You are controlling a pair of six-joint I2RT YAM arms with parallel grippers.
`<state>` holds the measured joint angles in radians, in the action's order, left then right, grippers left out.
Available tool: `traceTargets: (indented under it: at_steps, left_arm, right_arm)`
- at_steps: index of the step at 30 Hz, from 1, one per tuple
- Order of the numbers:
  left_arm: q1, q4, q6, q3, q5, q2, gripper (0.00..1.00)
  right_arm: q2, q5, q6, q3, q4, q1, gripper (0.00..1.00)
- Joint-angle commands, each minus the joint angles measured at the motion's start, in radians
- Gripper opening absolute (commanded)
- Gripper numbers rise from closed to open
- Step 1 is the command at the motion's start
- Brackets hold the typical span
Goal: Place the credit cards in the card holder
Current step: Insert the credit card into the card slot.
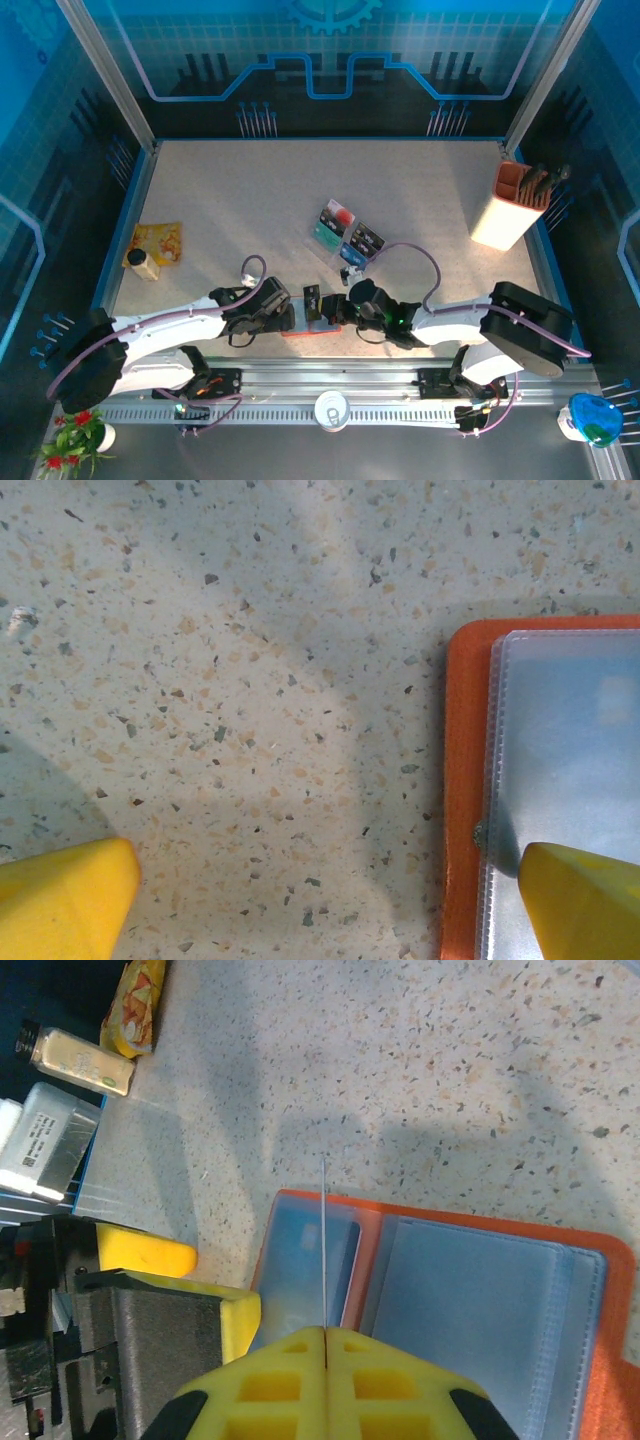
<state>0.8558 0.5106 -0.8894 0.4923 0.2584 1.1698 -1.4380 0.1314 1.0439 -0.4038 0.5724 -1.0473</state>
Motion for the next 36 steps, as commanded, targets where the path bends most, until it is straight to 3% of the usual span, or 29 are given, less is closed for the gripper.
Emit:
traceTargets:
  at_steps: [1,16,27,36]
  left_arm:
    - [0.006,0.023,-0.013,-0.030,0.002,0.002,0.99]
    - [0.006,0.016,-0.011,-0.034,0.001,0.002,0.99]
    - [0.006,0.010,-0.009,-0.033,-0.001,0.005,0.99]
    - [0.007,0.003,-0.009,-0.037,-0.004,0.008,0.99]
  right_arm:
    - [-0.019,0.027,0.021,0.016,0.061,-0.016,0.00]
    - [-0.052,0.070,0.094,0.062,0.126,-0.042,0.00]
    - [-0.031,0.142,0.136,0.073,0.077,-0.072,0.00]
    - [-0.067,0.130,0.146,0.054,0.074,-0.083,0.00]
